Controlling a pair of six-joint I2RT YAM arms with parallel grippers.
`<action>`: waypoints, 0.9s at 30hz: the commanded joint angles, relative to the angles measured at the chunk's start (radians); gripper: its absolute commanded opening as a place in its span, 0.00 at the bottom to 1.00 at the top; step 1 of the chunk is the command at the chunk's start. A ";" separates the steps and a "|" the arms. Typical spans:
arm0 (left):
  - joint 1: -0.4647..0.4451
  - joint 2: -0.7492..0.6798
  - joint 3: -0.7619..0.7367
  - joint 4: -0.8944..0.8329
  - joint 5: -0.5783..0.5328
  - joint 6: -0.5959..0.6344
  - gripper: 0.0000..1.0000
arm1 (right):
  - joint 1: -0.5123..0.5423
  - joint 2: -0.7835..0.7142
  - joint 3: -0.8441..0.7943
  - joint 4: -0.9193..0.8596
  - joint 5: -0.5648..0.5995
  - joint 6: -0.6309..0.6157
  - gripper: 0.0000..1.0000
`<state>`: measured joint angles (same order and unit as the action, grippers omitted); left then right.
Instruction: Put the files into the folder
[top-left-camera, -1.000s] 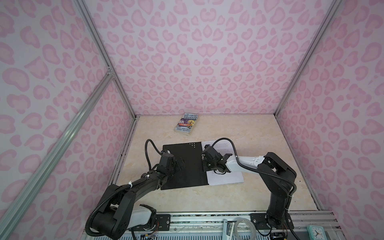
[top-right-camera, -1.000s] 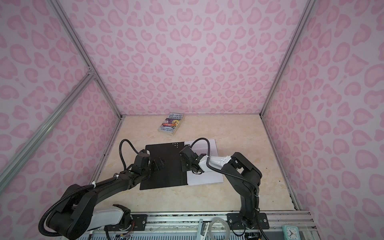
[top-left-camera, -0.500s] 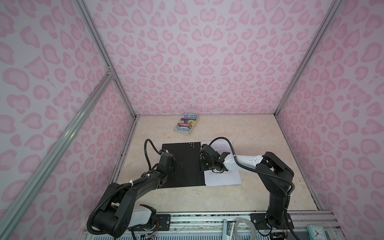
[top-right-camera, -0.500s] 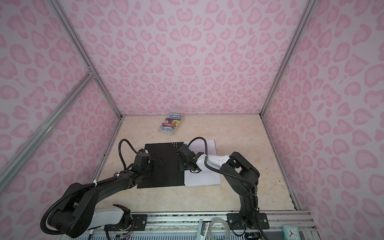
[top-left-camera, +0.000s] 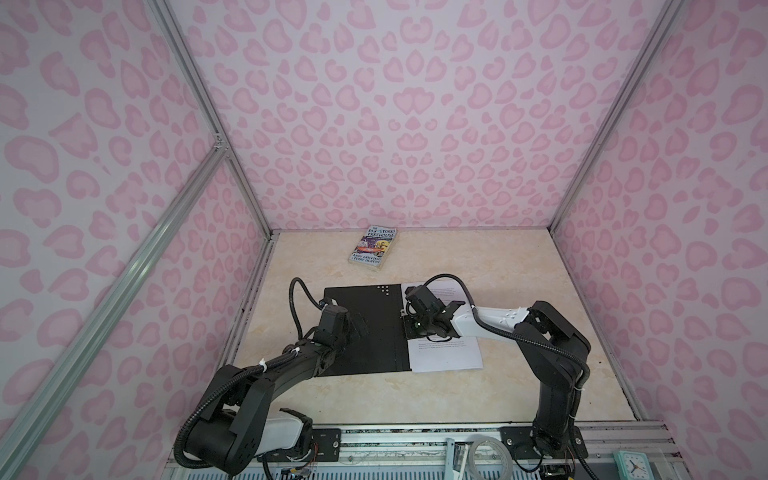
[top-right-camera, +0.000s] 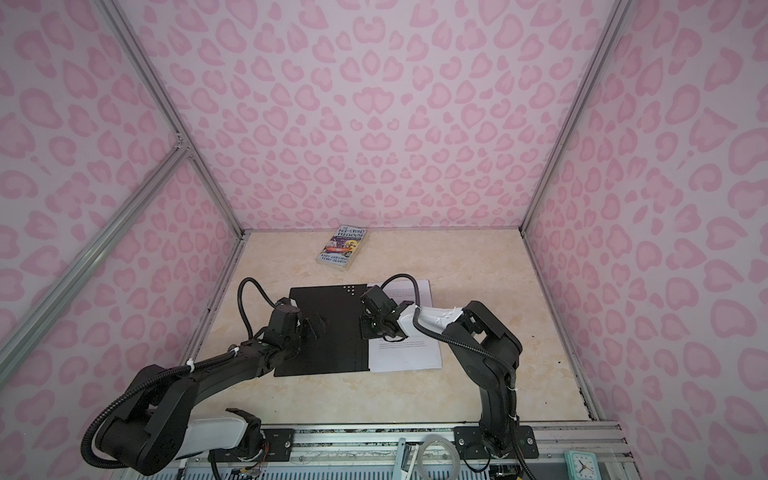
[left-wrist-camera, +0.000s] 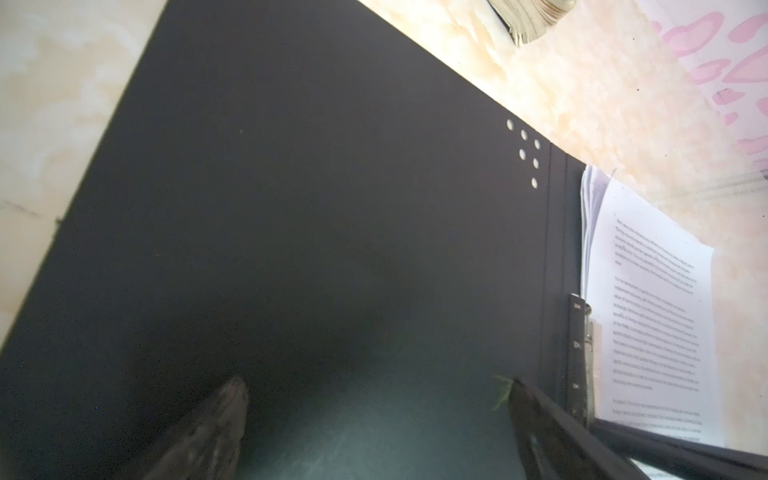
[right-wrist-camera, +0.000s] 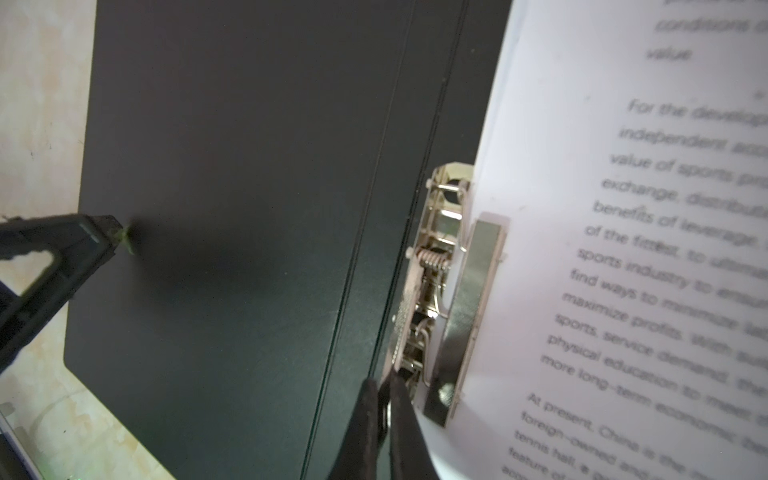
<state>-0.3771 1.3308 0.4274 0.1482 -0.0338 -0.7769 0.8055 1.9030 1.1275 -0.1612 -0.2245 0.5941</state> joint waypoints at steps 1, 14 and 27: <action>0.000 0.019 -0.013 -0.196 0.043 -0.030 1.00 | -0.003 0.005 -0.012 -0.078 -0.030 -0.024 0.11; 0.001 0.022 -0.012 -0.194 0.044 -0.028 1.00 | -0.025 -0.010 -0.009 -0.102 -0.020 -0.009 0.15; 0.001 0.031 -0.010 -0.192 0.044 -0.029 1.00 | -0.017 -0.053 -0.057 -0.051 -0.075 0.012 0.15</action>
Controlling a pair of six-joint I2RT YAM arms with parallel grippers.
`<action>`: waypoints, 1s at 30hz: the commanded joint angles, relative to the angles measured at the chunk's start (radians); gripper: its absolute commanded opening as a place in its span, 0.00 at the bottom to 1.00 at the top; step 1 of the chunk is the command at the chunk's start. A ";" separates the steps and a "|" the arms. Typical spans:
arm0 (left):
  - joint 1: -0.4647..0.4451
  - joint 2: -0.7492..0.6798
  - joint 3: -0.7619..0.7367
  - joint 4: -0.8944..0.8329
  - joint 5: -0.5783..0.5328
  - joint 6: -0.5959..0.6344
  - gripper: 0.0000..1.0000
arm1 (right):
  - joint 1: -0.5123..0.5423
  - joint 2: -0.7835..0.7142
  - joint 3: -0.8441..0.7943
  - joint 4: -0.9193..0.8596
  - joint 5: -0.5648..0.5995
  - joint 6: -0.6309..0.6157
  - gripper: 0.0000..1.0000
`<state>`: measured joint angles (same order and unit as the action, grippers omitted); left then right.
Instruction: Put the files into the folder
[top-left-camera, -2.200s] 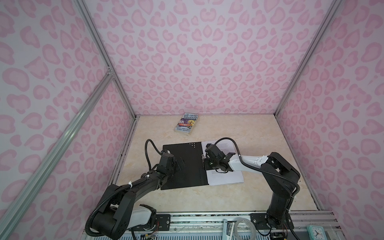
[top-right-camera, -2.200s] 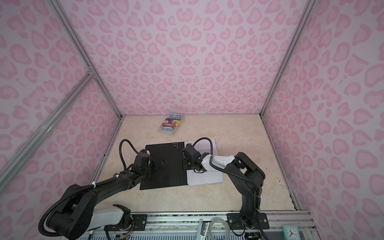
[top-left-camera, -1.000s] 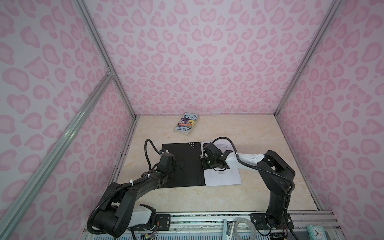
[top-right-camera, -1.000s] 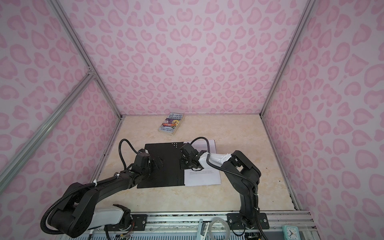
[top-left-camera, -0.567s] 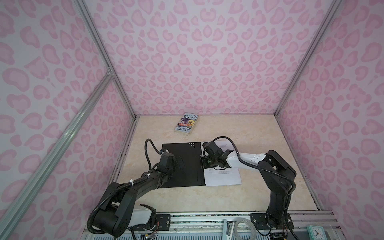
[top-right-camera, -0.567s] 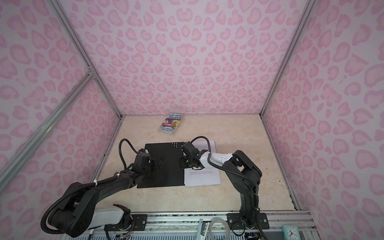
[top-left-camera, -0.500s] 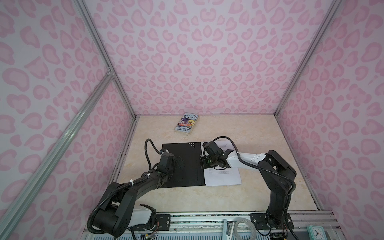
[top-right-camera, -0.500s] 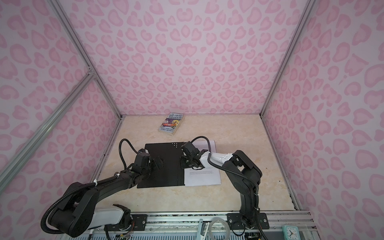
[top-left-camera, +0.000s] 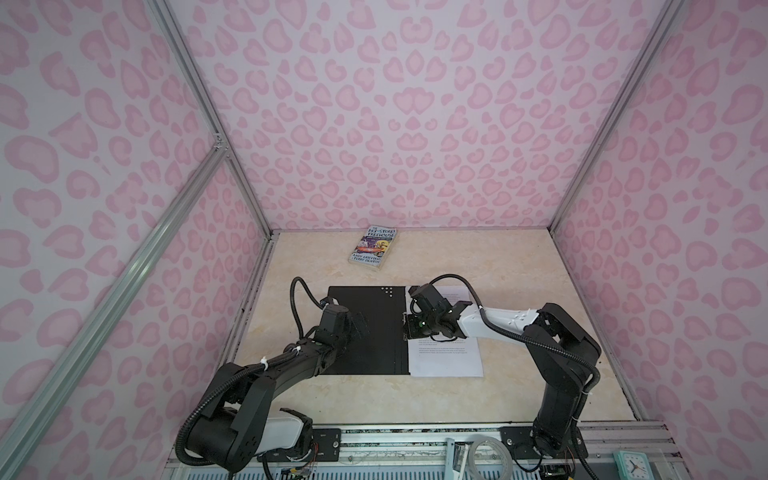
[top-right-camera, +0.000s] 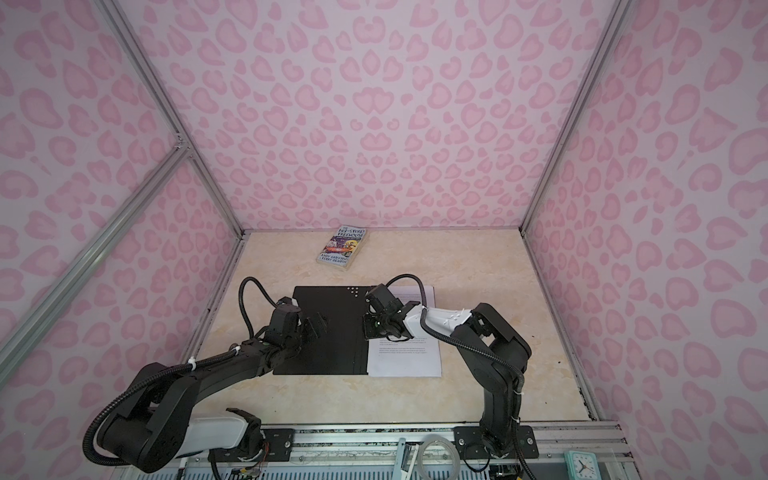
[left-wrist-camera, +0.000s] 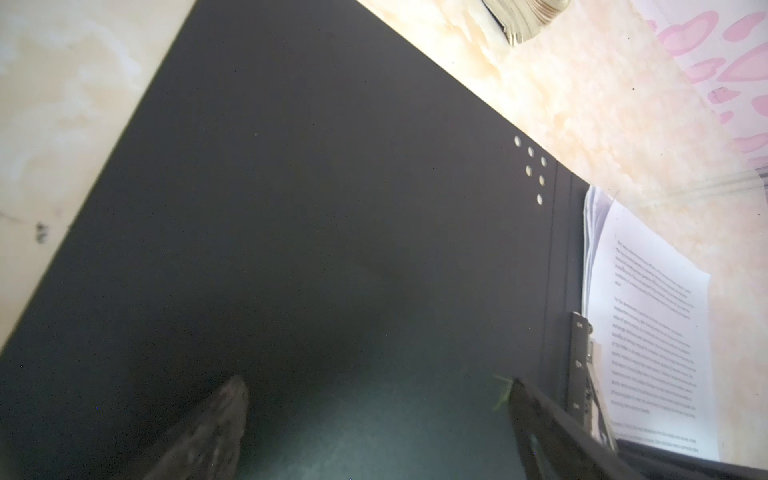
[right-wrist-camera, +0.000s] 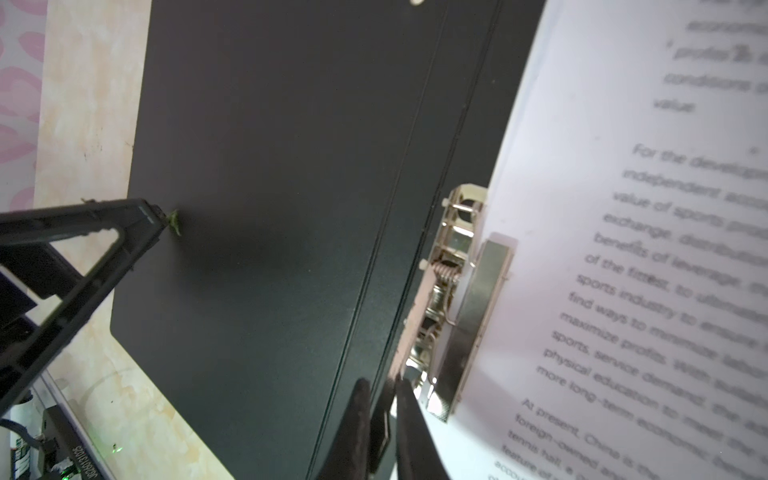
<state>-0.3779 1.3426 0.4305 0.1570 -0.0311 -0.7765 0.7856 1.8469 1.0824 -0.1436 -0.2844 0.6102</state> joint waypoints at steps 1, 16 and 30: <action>0.002 0.021 -0.012 -0.200 0.043 -0.029 1.00 | 0.002 0.002 -0.013 -0.067 -0.019 -0.004 0.16; 0.002 0.020 -0.012 -0.201 0.043 -0.031 1.00 | 0.003 -0.003 -0.119 0.025 -0.026 0.030 0.00; 0.006 -0.025 -0.023 -0.201 0.056 -0.037 0.98 | -0.065 0.133 0.120 -0.135 0.004 -0.117 0.00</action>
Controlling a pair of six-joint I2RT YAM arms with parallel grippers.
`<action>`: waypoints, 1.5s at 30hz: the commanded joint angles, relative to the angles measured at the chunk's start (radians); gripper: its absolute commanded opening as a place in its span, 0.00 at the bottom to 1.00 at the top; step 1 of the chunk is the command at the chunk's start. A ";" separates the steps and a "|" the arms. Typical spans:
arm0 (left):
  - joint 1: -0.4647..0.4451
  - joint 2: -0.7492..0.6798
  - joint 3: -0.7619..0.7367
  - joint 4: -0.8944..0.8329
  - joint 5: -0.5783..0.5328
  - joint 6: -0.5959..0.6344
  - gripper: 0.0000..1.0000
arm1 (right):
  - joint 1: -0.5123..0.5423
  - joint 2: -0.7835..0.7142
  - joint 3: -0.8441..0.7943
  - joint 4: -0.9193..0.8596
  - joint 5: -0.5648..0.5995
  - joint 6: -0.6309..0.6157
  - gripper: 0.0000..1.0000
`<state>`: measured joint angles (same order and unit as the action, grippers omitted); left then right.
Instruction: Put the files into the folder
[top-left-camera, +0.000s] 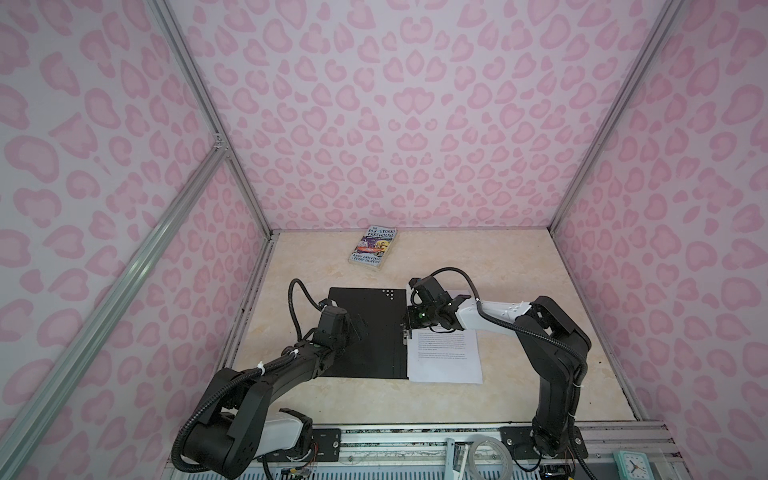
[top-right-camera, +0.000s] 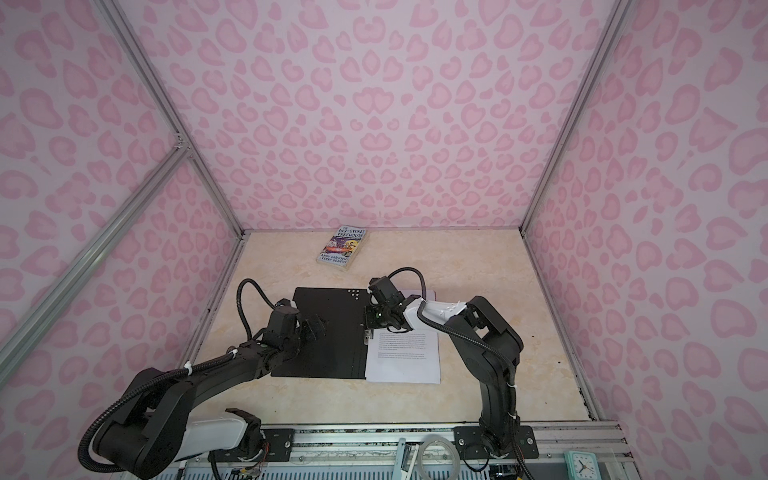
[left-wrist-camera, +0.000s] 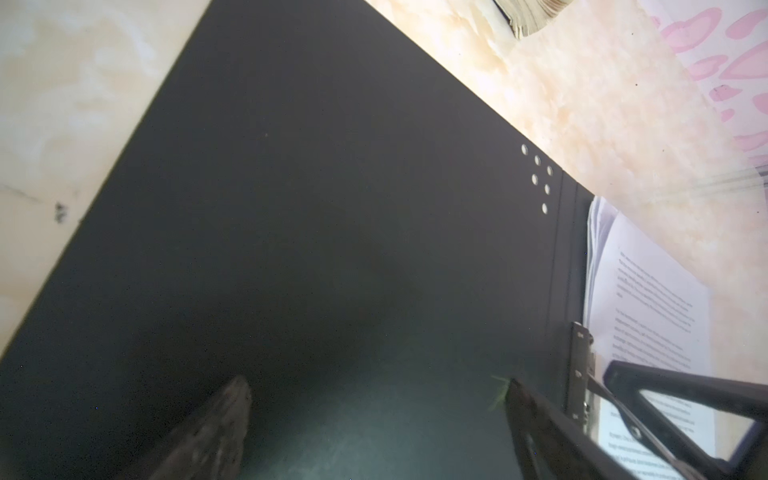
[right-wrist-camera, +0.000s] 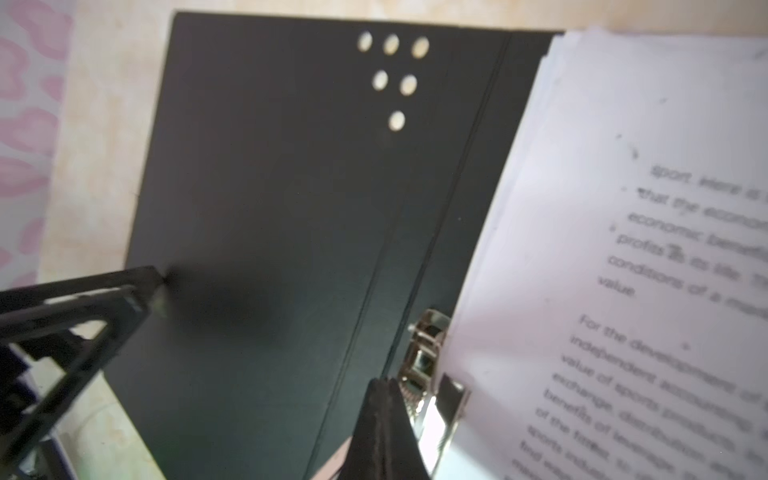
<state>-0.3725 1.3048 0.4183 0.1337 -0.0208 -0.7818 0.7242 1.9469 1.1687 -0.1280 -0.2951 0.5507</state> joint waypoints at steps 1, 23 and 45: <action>0.001 0.021 -0.009 -0.177 0.048 -0.032 0.98 | -0.007 0.047 0.054 -0.163 0.015 -0.065 0.00; 0.009 0.048 -0.001 -0.171 0.065 -0.027 0.98 | -0.033 -0.123 0.042 -0.187 0.089 -0.066 0.17; 0.009 0.066 0.000 -0.171 0.071 -0.029 0.98 | 0.065 -0.252 -0.290 0.415 0.013 0.813 0.33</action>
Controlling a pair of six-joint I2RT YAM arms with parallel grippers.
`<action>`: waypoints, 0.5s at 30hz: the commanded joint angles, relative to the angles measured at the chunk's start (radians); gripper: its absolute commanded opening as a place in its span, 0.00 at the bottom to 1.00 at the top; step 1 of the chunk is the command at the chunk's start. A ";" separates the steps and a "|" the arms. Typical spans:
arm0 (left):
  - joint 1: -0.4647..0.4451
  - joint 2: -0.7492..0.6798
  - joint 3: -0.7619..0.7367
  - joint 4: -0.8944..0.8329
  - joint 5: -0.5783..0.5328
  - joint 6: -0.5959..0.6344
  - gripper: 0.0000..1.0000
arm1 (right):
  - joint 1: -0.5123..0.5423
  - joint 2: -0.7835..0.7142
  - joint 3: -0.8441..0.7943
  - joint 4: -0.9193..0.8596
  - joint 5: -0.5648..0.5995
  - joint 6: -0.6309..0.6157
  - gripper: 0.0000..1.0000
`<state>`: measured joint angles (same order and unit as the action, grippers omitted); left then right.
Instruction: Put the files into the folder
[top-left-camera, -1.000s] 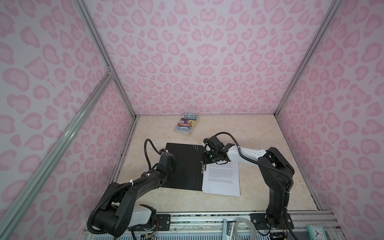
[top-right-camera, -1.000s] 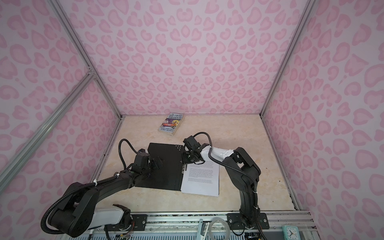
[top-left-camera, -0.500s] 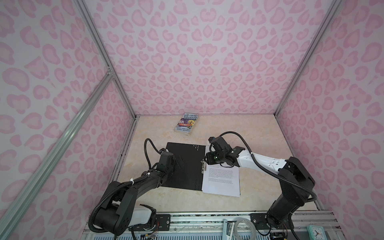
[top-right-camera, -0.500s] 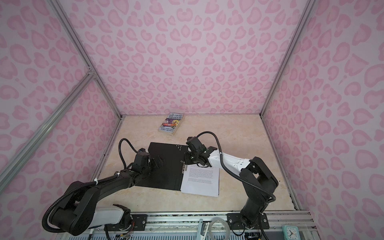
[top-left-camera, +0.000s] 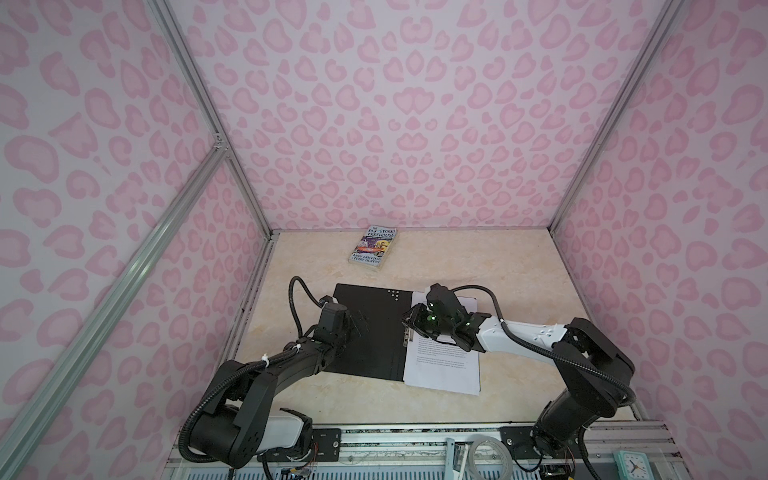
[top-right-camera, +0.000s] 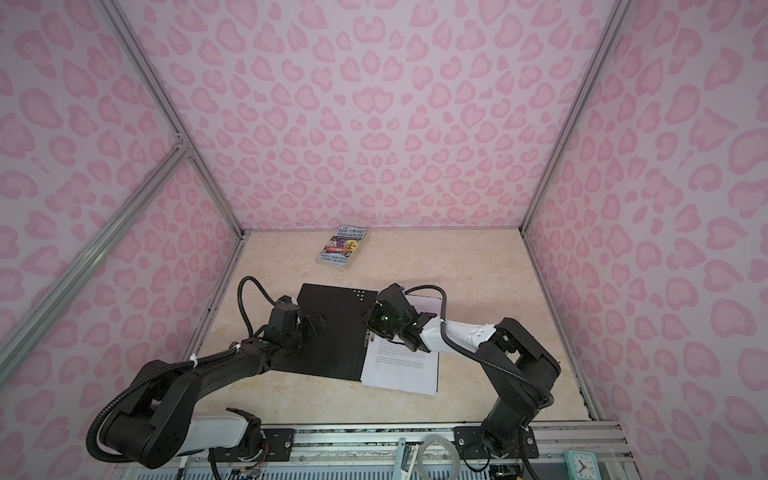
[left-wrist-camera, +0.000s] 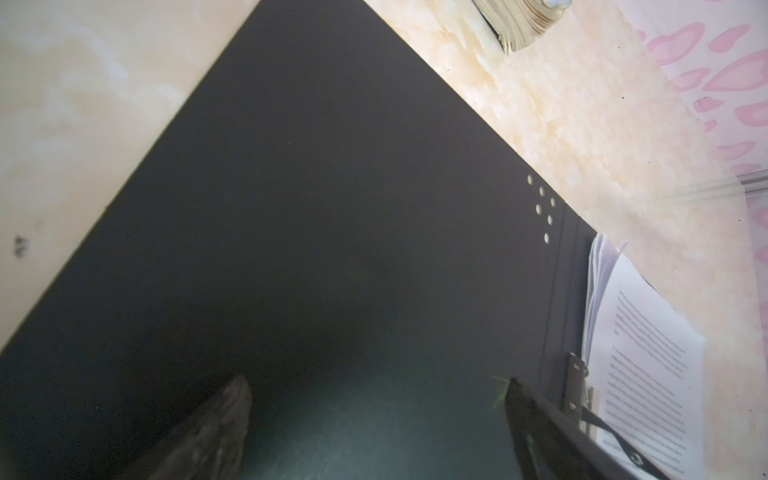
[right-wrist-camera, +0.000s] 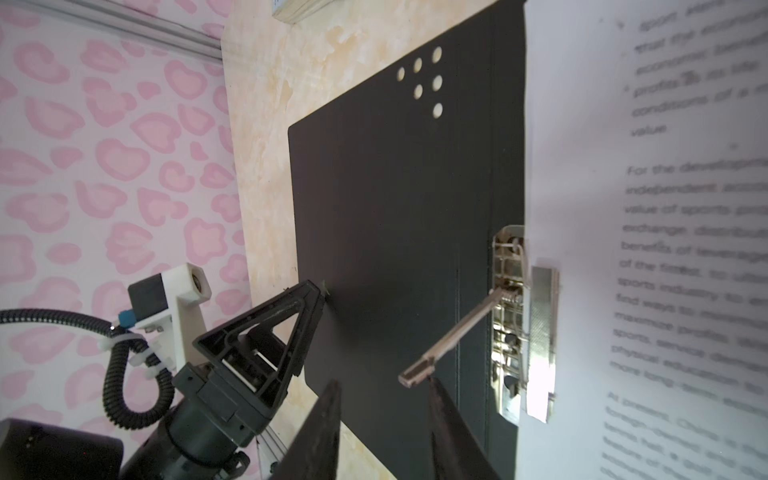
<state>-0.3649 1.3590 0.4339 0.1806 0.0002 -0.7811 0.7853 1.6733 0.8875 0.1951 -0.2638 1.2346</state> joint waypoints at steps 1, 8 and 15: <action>0.001 0.011 -0.015 -0.218 0.052 -0.030 0.98 | 0.007 0.028 -0.016 0.108 -0.018 0.152 0.32; 0.001 0.006 -0.017 -0.220 0.052 -0.030 0.98 | 0.006 0.026 -0.049 0.140 -0.003 0.226 0.30; 0.000 0.003 -0.017 -0.221 0.052 -0.030 0.98 | 0.008 0.035 -0.063 0.158 -0.009 0.249 0.27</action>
<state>-0.3645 1.3499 0.4301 0.1825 0.0029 -0.7811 0.7937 1.6997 0.8360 0.3141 -0.2691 1.4574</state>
